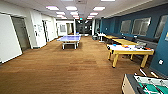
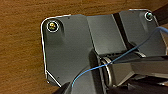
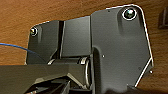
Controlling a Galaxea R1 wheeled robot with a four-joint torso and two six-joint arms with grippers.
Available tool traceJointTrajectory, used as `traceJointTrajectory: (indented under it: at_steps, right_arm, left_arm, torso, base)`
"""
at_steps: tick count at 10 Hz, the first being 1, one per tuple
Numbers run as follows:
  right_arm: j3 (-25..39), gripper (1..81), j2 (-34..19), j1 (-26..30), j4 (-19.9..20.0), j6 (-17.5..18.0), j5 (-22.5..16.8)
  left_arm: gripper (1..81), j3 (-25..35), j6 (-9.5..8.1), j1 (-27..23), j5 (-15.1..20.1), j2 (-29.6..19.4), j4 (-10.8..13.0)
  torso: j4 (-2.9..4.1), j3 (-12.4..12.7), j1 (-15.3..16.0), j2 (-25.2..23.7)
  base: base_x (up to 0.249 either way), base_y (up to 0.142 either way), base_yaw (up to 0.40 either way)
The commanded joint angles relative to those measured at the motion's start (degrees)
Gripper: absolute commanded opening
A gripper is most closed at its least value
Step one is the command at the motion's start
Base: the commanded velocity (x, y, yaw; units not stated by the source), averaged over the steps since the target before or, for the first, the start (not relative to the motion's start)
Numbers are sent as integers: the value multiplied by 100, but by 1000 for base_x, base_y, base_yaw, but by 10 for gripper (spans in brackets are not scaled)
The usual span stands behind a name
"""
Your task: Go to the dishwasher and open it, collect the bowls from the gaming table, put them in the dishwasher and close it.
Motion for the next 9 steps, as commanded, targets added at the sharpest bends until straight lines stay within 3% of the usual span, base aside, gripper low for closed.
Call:
traceJointTrajectory:
  at_steps: [1,9]
  right_arm:
    - [16,811,2,352,3,-7,-267]
    - [24,811,2,335,3,-7,-249]
  left_arm:
    - [811,1,44,-358,275,43,21]
    - [811,10,53,-349,275,51,3]
  torso:
    - [0,0,0,0]
    - [0,0,0,0]
  base:
    - [249,0,0]
    - [253,0,0]
